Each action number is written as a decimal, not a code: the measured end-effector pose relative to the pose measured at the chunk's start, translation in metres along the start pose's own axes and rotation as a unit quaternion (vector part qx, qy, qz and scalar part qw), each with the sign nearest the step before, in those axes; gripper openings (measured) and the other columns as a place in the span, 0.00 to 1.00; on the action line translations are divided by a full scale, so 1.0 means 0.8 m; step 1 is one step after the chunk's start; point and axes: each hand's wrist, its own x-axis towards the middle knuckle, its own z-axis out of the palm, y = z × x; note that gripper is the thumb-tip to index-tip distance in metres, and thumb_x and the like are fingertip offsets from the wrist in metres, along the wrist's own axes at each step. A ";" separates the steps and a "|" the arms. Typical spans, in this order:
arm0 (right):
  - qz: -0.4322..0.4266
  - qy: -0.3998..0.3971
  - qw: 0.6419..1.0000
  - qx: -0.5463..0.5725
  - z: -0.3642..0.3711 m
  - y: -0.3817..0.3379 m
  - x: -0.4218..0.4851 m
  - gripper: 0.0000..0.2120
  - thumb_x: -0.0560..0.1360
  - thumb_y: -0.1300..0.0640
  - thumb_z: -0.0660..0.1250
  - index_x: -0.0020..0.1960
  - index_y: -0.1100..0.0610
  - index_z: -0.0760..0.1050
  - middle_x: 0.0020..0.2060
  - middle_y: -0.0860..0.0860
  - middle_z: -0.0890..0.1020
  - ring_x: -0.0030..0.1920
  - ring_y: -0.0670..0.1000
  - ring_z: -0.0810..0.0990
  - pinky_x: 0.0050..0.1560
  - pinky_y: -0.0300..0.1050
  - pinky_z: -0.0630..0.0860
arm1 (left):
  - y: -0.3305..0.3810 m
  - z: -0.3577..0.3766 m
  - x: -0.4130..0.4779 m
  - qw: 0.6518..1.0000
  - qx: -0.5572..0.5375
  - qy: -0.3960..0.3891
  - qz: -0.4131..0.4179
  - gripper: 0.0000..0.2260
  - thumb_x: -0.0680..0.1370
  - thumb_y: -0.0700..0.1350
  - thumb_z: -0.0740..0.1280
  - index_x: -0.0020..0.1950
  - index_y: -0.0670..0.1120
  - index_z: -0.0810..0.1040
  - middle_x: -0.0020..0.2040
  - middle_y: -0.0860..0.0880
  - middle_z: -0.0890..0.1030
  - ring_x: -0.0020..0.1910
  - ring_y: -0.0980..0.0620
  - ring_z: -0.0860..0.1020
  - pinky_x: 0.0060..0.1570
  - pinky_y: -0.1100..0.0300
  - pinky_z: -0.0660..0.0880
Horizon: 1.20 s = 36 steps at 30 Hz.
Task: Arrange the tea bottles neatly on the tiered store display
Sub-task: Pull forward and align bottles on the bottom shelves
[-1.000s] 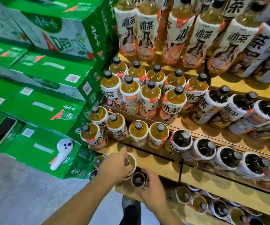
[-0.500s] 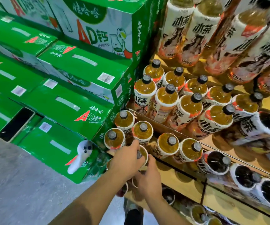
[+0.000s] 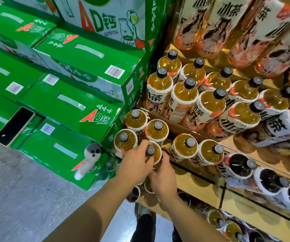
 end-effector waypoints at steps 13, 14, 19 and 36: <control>-0.062 -0.183 0.935 -0.296 0.059 0.200 -0.025 0.17 0.79 0.49 0.62 0.67 0.49 0.66 0.58 0.51 0.76 0.56 0.57 0.79 0.47 0.50 0.75 | -0.179 0.147 -0.122 0.965 0.208 -0.095 -0.131 0.12 0.79 0.51 0.59 0.62 0.52 0.70 0.57 0.49 0.78 0.54 0.44 0.79 0.51 0.51 0.76; -0.069 -0.197 0.929 -0.306 0.066 0.218 -0.026 0.21 0.79 0.49 0.62 0.71 0.47 0.64 0.60 0.51 0.75 0.56 0.57 0.79 0.46 0.50 0.74 | -0.193 0.159 -0.125 0.958 0.231 -0.111 -0.126 0.12 0.79 0.51 0.59 0.62 0.52 0.70 0.56 0.49 0.78 0.54 0.44 0.80 0.51 0.52 0.76; -0.071 -0.212 0.926 -0.304 0.103 0.283 -0.017 0.27 0.80 0.46 0.60 0.77 0.47 0.60 0.63 0.51 0.76 0.59 0.57 0.78 0.56 0.50 0.76 | -0.246 0.202 -0.103 0.948 0.287 -0.091 -0.104 0.14 0.76 0.51 0.65 0.60 0.53 0.69 0.50 0.48 0.79 0.46 0.44 0.81 0.43 0.53 0.77; -0.044 -0.078 0.975 -0.205 0.179 0.286 0.044 0.29 0.81 0.50 0.64 0.74 0.45 0.51 0.37 0.51 0.81 0.35 0.54 0.82 0.34 0.49 0.79 | -0.342 0.224 -0.043 0.913 0.345 -0.145 -0.160 0.26 0.81 0.54 0.58 0.76 0.52 0.53 0.49 0.47 0.80 0.42 0.48 0.78 0.37 0.55 0.74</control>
